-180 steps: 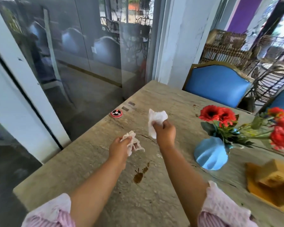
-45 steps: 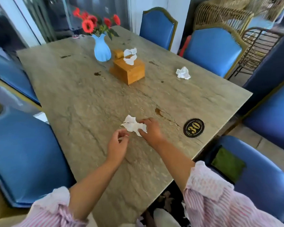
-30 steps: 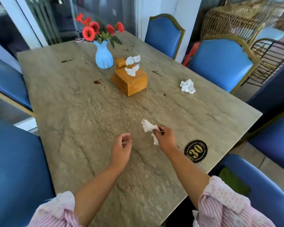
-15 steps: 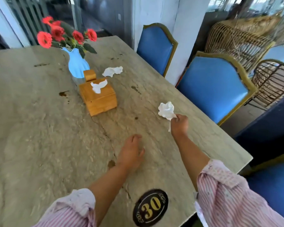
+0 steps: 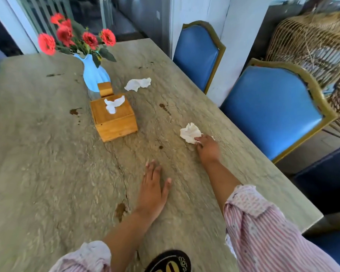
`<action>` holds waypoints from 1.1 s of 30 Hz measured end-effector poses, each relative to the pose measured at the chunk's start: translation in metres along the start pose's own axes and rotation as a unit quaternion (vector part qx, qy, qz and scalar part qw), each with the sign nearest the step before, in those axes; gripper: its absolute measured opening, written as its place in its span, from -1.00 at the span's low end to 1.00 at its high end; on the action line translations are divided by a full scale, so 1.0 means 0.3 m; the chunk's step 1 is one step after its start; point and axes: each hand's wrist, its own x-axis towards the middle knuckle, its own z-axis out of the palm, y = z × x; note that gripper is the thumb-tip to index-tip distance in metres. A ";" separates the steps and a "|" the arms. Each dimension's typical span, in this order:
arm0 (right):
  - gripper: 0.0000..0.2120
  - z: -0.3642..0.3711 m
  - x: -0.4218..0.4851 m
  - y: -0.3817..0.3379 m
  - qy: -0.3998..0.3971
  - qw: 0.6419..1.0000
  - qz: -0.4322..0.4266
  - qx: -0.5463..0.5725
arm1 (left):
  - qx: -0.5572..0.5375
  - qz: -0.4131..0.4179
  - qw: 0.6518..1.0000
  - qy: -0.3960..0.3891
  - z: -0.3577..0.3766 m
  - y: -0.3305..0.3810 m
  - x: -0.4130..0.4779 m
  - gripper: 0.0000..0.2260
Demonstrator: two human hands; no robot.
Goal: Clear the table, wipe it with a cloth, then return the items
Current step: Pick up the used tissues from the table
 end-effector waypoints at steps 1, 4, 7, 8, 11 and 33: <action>-0.71 -0.002 -0.008 -0.003 0.017 1.000 0.000 0.020 | -0.018 -0.001 1.000 0.003 -0.003 -0.003 0.000 -0.49; -0.74 -0.020 -0.048 -0.029 0.054 0.994 0.010 0.096 | -0.128 0.001 0.992 0.017 -0.029 0.010 0.006 -0.52; -0.78 -0.038 -0.111 -0.093 0.019 0.982 -0.022 0.188 | -0.319 -0.024 0.946 0.048 -0.103 0.069 0.049 -0.58; -0.78 -0.043 -0.138 -0.123 -0.010 0.976 -0.039 0.214 | -0.361 -0.040 0.930 0.053 -0.131 0.081 0.073 -0.60; -0.73 -0.052 -0.208 -0.189 -0.107 0.953 -0.080 0.273 | -0.443 -0.130 0.887 0.008 -0.190 0.088 0.167 -0.60; -0.82 0.125 -0.203 -0.383 -0.089 0.943 -0.021 0.320 | -0.549 -0.324 0.745 0.195 -0.271 -0.183 0.174 -0.70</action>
